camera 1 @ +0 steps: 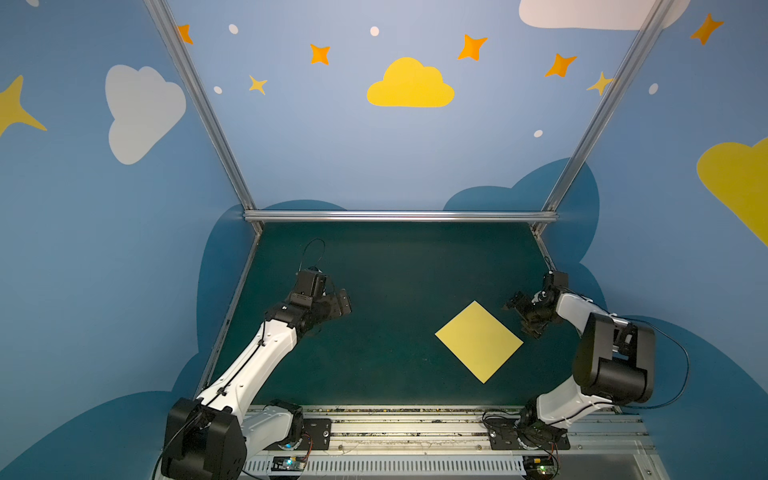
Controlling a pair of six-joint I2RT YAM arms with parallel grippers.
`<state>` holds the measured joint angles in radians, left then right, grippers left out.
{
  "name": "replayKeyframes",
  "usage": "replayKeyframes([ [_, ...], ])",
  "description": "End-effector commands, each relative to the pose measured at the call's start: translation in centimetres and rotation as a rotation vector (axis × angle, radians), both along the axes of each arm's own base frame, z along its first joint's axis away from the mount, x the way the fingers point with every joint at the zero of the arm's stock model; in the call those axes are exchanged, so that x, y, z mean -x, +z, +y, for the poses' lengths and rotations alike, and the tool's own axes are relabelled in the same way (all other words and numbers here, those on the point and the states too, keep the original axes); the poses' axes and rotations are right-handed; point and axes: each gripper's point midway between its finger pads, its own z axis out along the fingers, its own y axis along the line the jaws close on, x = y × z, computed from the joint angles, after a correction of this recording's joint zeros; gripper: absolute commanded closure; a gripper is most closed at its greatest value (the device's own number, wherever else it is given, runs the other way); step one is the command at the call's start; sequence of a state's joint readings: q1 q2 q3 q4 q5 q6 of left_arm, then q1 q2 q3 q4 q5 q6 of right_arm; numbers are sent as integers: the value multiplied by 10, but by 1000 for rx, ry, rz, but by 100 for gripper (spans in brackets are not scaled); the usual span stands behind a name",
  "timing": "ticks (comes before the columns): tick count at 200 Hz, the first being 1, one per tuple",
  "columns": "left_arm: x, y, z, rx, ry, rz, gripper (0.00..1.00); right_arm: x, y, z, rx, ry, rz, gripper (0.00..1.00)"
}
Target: Fold a paper plane with a square sheet of paper (fold left side to right side)
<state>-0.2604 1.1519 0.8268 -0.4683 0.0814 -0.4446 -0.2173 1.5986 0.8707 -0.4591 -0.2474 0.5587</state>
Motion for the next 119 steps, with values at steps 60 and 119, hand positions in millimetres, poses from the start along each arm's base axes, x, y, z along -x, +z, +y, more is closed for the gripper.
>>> replayKeyframes([
  [60,0,15,-6,24,-34,-35,0,96,-22,104,-191,131,103,6],
  [119,3,14,-27,96,-91,-9,0,97,26,115,-69,200,-34,6],
])
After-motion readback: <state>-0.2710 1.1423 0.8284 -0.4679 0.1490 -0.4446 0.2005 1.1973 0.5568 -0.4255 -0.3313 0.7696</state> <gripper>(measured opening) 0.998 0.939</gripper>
